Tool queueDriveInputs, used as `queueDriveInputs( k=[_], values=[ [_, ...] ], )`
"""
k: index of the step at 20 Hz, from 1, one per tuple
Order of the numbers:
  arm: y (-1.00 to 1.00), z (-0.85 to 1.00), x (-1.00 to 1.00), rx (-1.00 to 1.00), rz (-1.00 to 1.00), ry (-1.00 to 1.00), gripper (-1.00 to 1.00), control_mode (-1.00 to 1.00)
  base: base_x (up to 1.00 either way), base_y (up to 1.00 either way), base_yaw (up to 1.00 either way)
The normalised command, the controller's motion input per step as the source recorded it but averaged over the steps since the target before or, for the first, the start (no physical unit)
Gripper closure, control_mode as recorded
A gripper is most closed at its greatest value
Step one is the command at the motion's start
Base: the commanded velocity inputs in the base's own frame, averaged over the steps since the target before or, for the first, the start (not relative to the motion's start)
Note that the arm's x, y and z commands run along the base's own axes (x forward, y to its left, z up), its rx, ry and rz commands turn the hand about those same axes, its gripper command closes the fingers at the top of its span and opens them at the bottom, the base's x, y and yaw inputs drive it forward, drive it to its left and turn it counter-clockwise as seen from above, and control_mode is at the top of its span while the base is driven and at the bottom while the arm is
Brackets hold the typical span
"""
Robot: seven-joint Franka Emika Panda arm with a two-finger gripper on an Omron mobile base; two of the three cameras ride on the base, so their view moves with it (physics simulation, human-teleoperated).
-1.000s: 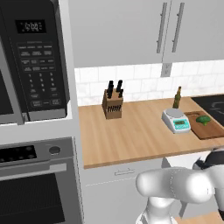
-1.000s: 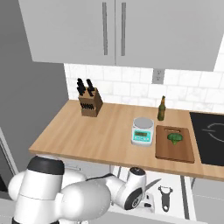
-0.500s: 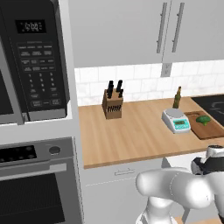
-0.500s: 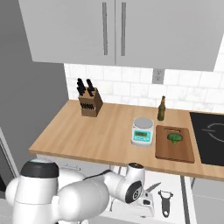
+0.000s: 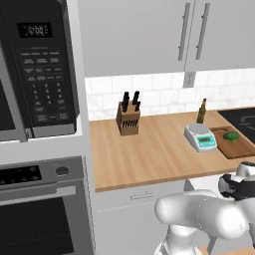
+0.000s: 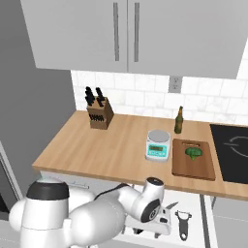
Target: Place the appropriate cutting tool for cutting the broccoli skin on the cutting board.
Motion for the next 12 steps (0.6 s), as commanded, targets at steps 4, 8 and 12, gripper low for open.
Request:
queueDriveInputs(
  k=[4,8,12],
  values=[
    [0.00,-0.02,0.59,0.07,-0.16,-0.04,-1.00,-1.00,0.00,0.00,0.00],
    [-0.01,0.00,0.41,0.02,-0.19,0.00,-1.00,-1.00,0.00,0.00,0.00],
    [0.00,-0.31,0.15,0.00,-0.19,0.00,-1.00,-1.00,0.00,0.00,0.00]
  ],
)
